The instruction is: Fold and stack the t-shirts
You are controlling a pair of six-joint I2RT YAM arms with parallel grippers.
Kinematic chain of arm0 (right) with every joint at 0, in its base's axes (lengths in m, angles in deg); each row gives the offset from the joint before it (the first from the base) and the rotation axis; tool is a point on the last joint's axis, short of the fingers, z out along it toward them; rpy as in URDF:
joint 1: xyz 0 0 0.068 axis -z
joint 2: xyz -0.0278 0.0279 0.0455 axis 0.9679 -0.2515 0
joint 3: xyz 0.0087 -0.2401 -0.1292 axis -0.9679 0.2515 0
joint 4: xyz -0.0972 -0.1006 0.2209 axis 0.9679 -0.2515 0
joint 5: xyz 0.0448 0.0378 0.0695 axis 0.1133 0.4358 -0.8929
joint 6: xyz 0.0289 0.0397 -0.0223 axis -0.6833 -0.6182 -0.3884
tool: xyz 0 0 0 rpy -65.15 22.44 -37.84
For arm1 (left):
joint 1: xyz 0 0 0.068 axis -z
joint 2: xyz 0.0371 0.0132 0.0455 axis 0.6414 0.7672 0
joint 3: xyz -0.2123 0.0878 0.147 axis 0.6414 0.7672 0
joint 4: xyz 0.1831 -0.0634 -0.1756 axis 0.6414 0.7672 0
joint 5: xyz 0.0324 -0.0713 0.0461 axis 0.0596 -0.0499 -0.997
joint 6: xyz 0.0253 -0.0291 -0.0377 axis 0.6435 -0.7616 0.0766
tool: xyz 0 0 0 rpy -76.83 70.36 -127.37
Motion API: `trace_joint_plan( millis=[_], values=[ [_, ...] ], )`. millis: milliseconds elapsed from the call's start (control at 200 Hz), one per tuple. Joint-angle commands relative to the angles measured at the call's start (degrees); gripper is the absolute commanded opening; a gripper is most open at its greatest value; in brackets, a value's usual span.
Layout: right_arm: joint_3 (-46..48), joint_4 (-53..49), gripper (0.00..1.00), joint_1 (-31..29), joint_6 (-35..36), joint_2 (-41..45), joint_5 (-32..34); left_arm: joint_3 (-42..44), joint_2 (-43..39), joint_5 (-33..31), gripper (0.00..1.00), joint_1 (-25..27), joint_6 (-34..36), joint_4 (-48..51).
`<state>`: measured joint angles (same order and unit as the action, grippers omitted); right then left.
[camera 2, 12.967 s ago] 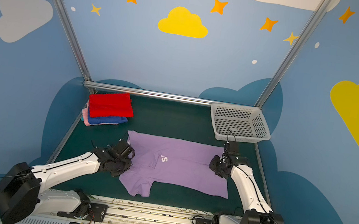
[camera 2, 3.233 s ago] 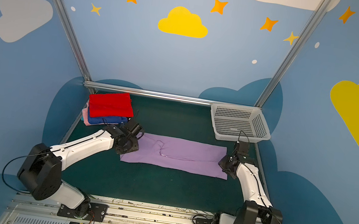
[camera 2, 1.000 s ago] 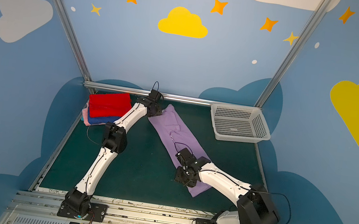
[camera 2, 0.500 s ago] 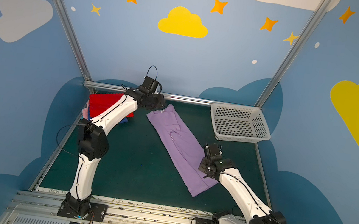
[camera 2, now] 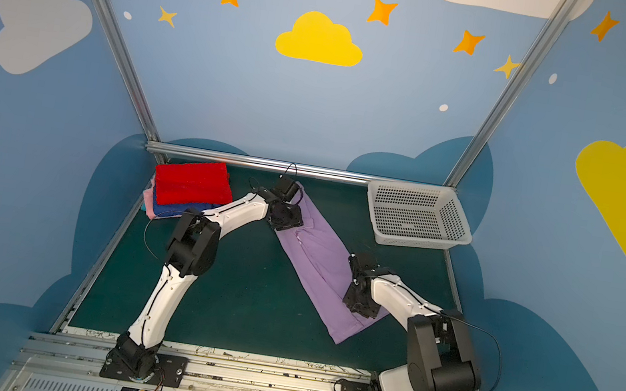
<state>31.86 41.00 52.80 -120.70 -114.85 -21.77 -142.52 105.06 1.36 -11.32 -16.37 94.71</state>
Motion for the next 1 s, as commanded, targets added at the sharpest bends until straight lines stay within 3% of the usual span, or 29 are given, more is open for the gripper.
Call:
trace_joint_plan(
  millis=[0,245,441,571,766,997],
  values=[
    [0.4,-5.9,0.28,-1.1,-3.7,-1.4,-2.3,-3.4,3.6,-1.1,0.54,-0.1,-1.6,1.0],
    [0.5,-9.6,0.28,-12.8,-9.3,-1.5,0.3,-15.6,12.2,-2.0,0.54,-1.6,-0.5,6.4],
    [0.5,-2.3,0.25,-20.1,-11.4,-7.8,-7.2,-28.0,18.8,0.0,0.56,-4.9,1.2,8.9],
    [-6.3,0.4,0.22,-27.6,-7.9,-15.2,-10.0,-34.3,22.7,5.3,0.58,-6.4,1.7,5.2],
    [-22.4,1.5,0.17,-37.7,2.8,-26.7,-15.7,-38.3,25.4,10.2,0.61,-8.8,-0.2,-2.6],
    [-33.2,1.5,0.16,-39.0,9.4,-32.2,-21.4,-39.1,25.4,14.4,0.61,-11.0,-0.6,-7.2]
  ],
)
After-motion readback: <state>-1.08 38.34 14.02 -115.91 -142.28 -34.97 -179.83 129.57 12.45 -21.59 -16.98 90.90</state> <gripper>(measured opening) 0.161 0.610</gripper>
